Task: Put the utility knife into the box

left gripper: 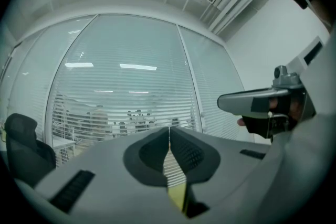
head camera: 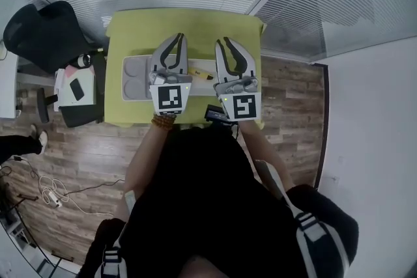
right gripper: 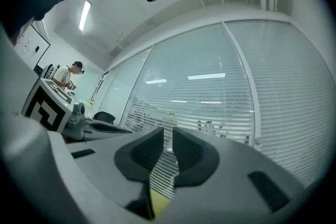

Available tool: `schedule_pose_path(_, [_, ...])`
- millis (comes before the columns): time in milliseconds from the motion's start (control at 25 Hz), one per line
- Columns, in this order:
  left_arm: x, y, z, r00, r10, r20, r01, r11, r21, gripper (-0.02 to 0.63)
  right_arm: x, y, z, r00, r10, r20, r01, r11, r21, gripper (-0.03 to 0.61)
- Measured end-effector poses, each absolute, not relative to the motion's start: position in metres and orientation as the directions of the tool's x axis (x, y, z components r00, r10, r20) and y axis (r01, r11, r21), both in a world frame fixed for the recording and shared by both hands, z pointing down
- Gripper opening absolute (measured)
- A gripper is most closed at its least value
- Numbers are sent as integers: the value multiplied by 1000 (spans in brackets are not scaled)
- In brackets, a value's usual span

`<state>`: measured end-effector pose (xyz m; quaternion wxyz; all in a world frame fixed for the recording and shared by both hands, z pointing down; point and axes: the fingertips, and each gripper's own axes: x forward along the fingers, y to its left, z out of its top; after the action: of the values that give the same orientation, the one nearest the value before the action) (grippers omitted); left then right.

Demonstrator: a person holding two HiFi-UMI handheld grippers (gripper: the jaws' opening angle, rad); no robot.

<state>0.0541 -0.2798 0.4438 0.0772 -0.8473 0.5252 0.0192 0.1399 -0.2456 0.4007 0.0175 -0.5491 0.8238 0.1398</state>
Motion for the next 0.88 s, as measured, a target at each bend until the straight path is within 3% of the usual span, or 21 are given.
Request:
schedule_pose_path(360, [60, -277, 452, 466, -880, -96, -883, -456, -109, 17, 138, -249, 410, -406, -899, -162, -903, 368, 221, 2])
schedule_pose_path(880, [63, -277, 464, 468, -881, -70, -881, -460, -106, 17, 149, -254, 439, -389, -918, -74, -903, 365, 227, 0])
